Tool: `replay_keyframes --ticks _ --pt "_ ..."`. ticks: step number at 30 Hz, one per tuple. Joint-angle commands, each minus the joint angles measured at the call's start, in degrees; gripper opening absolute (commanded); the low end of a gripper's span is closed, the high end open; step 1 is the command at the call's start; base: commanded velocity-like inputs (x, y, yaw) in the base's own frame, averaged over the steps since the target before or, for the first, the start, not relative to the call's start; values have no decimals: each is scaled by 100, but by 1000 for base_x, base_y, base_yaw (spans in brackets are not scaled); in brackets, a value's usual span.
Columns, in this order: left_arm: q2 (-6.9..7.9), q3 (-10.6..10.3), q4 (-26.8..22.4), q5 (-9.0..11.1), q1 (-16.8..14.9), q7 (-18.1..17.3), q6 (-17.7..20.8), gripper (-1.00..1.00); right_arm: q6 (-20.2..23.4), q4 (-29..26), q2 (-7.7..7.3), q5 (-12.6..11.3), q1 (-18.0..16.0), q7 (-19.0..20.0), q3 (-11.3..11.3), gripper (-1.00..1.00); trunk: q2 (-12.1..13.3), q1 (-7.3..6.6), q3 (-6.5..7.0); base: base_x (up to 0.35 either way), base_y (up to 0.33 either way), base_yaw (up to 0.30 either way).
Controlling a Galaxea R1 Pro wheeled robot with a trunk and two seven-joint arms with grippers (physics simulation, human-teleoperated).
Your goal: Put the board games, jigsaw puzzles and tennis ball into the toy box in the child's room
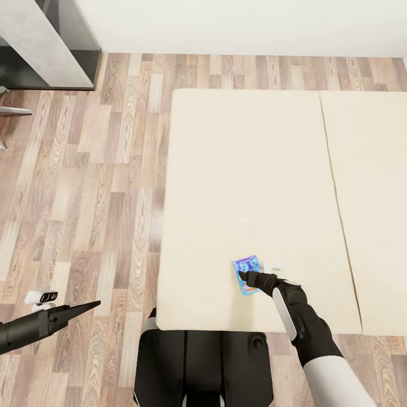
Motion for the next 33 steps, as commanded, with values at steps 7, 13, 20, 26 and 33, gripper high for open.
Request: replay_keyframes --ticks 7,13,20,26,33 --pt "0 -3 1 -6 -4 -24 61 100 29 61 5 -19 2 18 -10 100 -7 6 -6 0 91 0" --pt "2 -3 1 -2 -4 -24 60 100 29 61 10 -19 2 18 -9 100 -7 6 -6 0 18 0" --pt "3 -7 1 3 -4 -24 60 100 29 61 14 -19 2 17 -4 100 -7 6 -6 0 93 0" --pt "3 -12 1 3 -4 -24 60 100 29 61 14 -19 2 18 -1 100 -7 6 -6 0 101 0" --pt "4 -16 1 3 -4 -24 63 100 29 61 14 -19 2 18 -1 100 -7 6 -6 0 99 0"
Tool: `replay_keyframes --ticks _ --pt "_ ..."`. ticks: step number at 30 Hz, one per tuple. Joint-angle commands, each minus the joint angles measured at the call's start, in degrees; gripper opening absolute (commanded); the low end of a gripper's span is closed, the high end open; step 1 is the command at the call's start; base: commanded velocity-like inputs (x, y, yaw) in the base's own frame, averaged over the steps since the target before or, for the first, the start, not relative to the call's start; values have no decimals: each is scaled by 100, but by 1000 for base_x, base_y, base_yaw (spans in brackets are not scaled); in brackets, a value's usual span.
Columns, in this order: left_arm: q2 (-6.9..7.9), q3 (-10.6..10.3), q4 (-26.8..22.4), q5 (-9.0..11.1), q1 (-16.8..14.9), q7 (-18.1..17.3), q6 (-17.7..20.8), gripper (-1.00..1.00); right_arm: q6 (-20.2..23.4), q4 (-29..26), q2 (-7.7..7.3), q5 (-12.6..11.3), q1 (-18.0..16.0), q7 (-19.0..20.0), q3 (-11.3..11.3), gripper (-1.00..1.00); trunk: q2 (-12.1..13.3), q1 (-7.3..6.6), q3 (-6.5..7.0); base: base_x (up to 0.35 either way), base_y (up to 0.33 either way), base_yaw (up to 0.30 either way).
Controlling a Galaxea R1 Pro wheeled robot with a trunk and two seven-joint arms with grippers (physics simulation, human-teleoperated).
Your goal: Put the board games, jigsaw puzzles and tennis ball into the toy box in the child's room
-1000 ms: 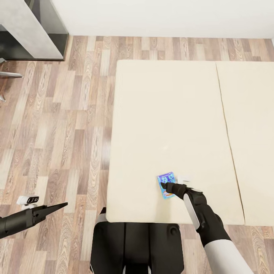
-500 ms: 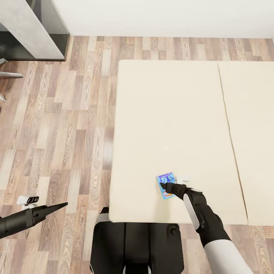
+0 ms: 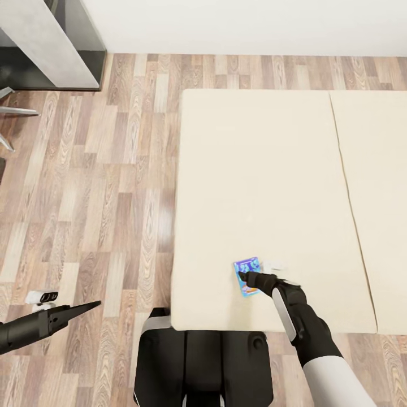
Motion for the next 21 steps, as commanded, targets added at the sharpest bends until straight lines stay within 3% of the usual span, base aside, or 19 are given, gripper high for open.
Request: replay_keyframes --ticks 1,21 --pt "1 1 3 -6 -5 -25 59 100 27 43 6 -82 3 24 -7 100 -6 6 -6 0 69 0" --pt "0 9 3 -6 -5 -25 60 100 18 94 22 -81 3 16 133 100 -6 6 -6 0 71 0"
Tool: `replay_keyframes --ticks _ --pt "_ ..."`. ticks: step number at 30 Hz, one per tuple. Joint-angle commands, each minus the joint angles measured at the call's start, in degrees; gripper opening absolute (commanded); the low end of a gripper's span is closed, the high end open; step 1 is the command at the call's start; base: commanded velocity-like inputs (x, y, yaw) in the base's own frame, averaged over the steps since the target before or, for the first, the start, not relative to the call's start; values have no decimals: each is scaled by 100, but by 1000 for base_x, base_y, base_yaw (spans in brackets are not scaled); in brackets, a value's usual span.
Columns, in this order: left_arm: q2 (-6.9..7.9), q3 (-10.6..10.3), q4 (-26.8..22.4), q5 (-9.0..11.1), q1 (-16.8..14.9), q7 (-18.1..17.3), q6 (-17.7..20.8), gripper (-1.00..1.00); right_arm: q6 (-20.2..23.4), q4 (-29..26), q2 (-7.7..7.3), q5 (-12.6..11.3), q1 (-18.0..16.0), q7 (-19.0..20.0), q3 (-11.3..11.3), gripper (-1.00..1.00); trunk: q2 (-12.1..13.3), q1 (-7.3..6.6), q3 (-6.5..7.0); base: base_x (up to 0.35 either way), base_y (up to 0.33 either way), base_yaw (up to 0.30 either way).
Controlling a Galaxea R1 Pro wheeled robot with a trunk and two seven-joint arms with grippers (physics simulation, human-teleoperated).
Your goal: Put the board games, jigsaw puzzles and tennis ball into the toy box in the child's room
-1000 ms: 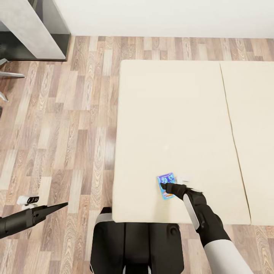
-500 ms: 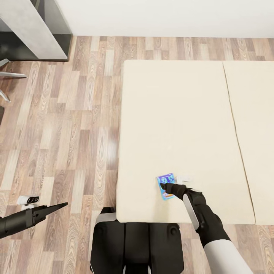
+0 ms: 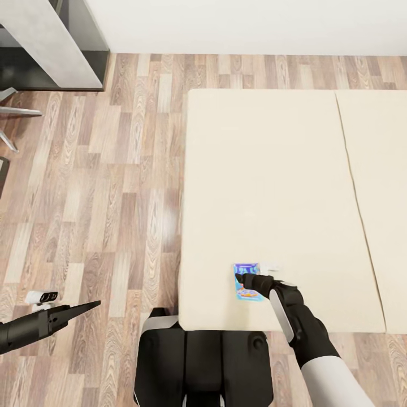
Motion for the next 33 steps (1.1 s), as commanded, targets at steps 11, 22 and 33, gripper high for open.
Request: replay_keyframes --ticks 11,22,33 --pt "2 0 -1 -4 -1 -23 66 100 29 -3 2 21 -1 -5 -5 100 -8 4 -6 0 89 0" --pt "2 0 -1 -4 -1 -23 62 100 29 -3 2 21 -1 -4 -5 100 -8 4 -6 0 64 0" --pt "-1 -1 -1 -4 -1 -23 62 100 18 -3 10 25 0 -5 -5 100 -8 4 -6 0 42 0"
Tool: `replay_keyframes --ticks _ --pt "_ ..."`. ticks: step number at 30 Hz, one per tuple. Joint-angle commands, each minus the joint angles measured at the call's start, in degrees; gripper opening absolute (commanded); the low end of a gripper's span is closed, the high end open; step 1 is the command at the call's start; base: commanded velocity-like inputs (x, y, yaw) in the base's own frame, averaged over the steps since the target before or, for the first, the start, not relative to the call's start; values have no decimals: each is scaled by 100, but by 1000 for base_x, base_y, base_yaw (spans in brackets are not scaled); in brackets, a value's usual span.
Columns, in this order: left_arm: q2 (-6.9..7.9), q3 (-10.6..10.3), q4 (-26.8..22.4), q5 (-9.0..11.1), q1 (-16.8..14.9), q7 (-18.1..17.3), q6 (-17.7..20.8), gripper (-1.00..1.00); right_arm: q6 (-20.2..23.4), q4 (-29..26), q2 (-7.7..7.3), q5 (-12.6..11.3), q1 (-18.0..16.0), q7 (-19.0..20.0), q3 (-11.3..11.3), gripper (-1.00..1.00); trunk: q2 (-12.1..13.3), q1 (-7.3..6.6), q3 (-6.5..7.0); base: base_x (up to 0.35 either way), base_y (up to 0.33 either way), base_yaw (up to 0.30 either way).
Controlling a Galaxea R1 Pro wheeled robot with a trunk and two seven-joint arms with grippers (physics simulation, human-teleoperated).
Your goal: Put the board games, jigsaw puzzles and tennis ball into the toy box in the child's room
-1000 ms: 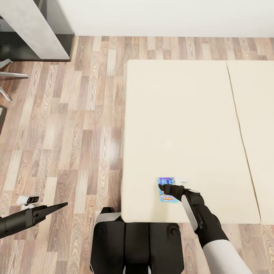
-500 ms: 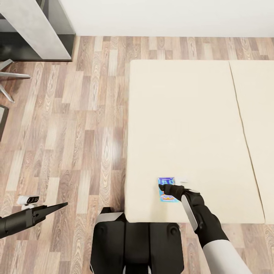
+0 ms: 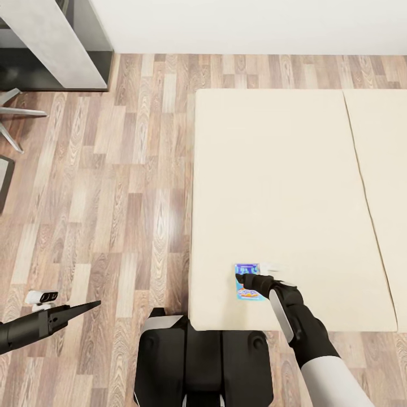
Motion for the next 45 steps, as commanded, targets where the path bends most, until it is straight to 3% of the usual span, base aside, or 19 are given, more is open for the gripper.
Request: replay_keyframes --ticks 1,6,9,24,45 --pt "2 0 -1 -4 -1 -23 59 100 29 -7 1 -27 -1 -2 -3 100 -9 3 -6 0 4 0" --pt "3 1 -1 -4 -1 -23 62 100 30 -7 3 -25 -2 -2 -3 100 -9 3 -6 0 1 0" --pt "-57 1 -1 -4 -1 -16 57 100 -68 37 77 -18 -10 6 -28 100 -9 3 -6 0 0 0" --pt "-49 1 -1 -4 -1 -18 57 100 -476 37 57 -64 -9 7 -2 100 -9 3 -6 0 40 0" --pt "-49 1 -1 -4 -1 -14 57 100 -493 37 55 -68 -9 12 16 100 -9 3 -6 0 43 0"
